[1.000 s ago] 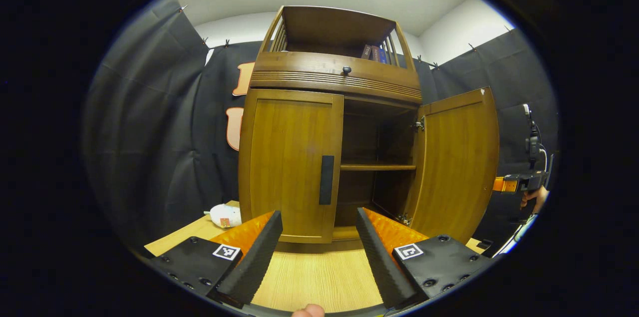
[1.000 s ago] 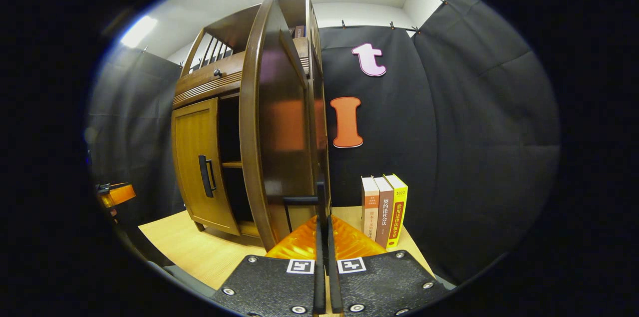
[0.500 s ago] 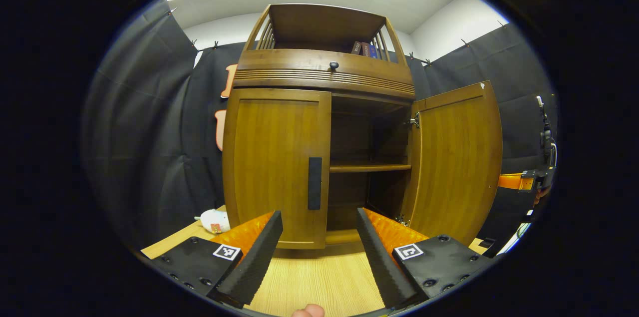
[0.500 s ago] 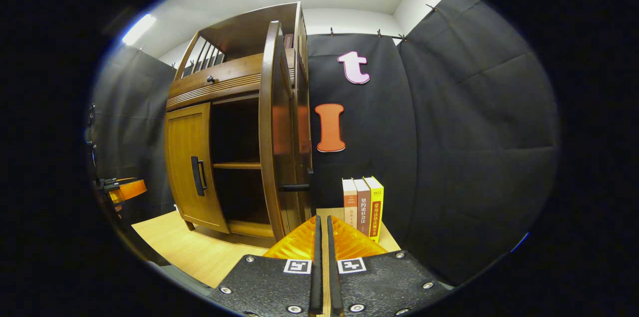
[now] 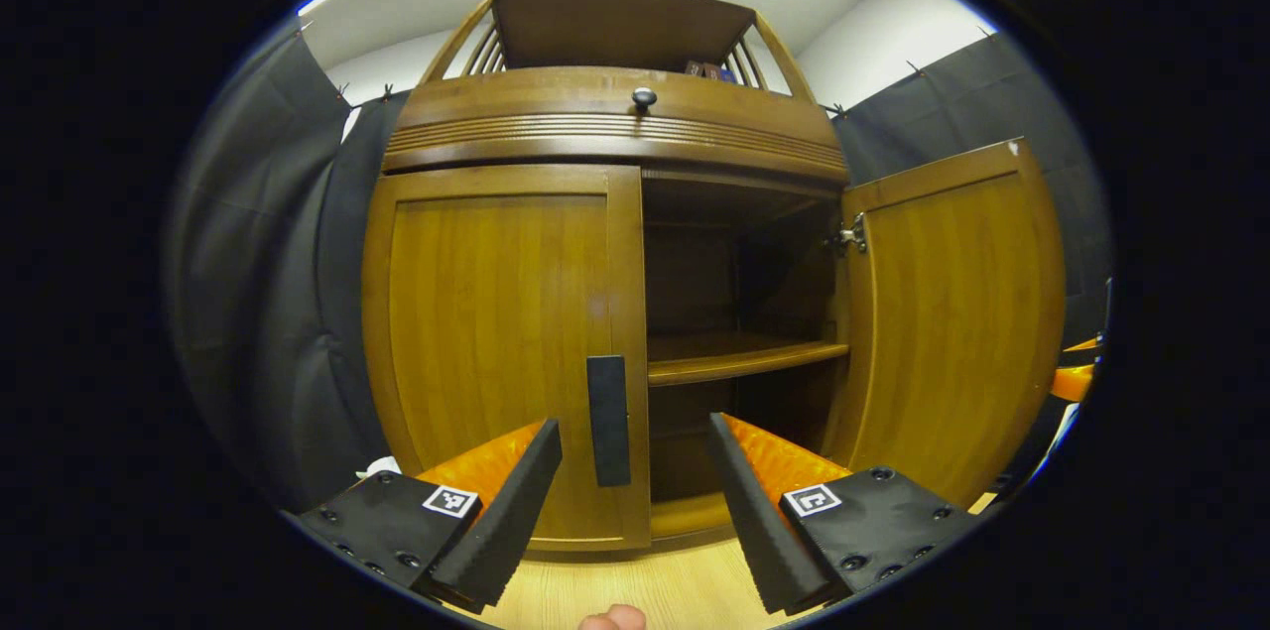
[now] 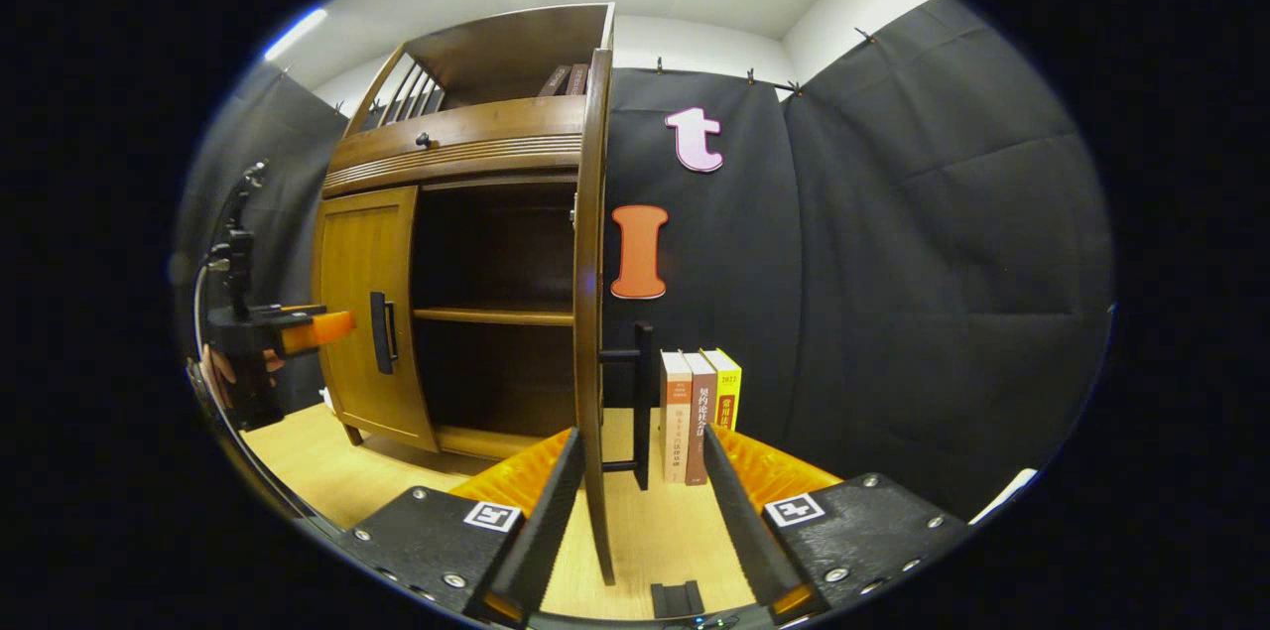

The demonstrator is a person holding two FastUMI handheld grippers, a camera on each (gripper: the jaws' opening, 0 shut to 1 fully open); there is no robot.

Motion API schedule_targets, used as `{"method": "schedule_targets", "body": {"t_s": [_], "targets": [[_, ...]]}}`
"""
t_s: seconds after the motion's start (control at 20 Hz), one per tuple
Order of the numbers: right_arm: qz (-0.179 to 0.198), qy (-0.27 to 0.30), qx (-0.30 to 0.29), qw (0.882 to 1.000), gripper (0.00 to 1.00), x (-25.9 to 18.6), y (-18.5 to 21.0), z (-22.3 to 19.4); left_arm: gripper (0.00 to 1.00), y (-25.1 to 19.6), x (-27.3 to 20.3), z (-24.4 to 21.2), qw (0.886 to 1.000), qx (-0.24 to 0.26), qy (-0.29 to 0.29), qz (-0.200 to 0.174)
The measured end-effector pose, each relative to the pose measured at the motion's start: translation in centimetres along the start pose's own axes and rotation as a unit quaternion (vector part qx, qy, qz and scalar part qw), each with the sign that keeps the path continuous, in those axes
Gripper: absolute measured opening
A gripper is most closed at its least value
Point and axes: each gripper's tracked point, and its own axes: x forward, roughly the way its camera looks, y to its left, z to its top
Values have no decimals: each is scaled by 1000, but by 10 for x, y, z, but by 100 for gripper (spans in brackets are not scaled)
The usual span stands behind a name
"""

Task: Open the right door of the double-door shoe cabinet with the right hand, and open the left door with the left hand.

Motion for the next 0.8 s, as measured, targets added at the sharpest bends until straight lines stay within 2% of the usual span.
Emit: {"method": "schedule_targets", "body": {"t_s": [0.1, 0.15, 0.2, 0.25, 0.3, 0.45, 0.5, 0.8], "targets": [[7, -4, 6, 1000, 94, -3, 5, 1, 97, 5, 21, -3, 1000, 7, -1, 7], [9, -8, 5, 1000, 90, -6, 7, 3, 95, 9, 30, -7, 1000, 8, -2, 12], [7, -8, 4, 1000, 98, -12, 7, 3, 93, 12, 39, -12, 1000, 4, 0, 14], [9, -4, 3, 1000, 98, -15, 7, 1, 93, 15, 47, -16, 1000, -1, 3, 16], [10, 0, 3, 1000, 92, -18, 8, -1, 93, 19, 55, -21, 1000, 0, 7, 23], [16, -11, 2, 1000, 92, -25, 8, 6, 93, 26, 75, -31, 999, 11, 18, 37], [16, -11, 3, 1000, 92, -25, 7, 5, 96, 27, 80, -34, 999, 9, 19, 39], [20, -2, -2, 1000, 92, -25, 7, 5, 94, 31, 103, -38, 999, 15, 31, 42]]}}
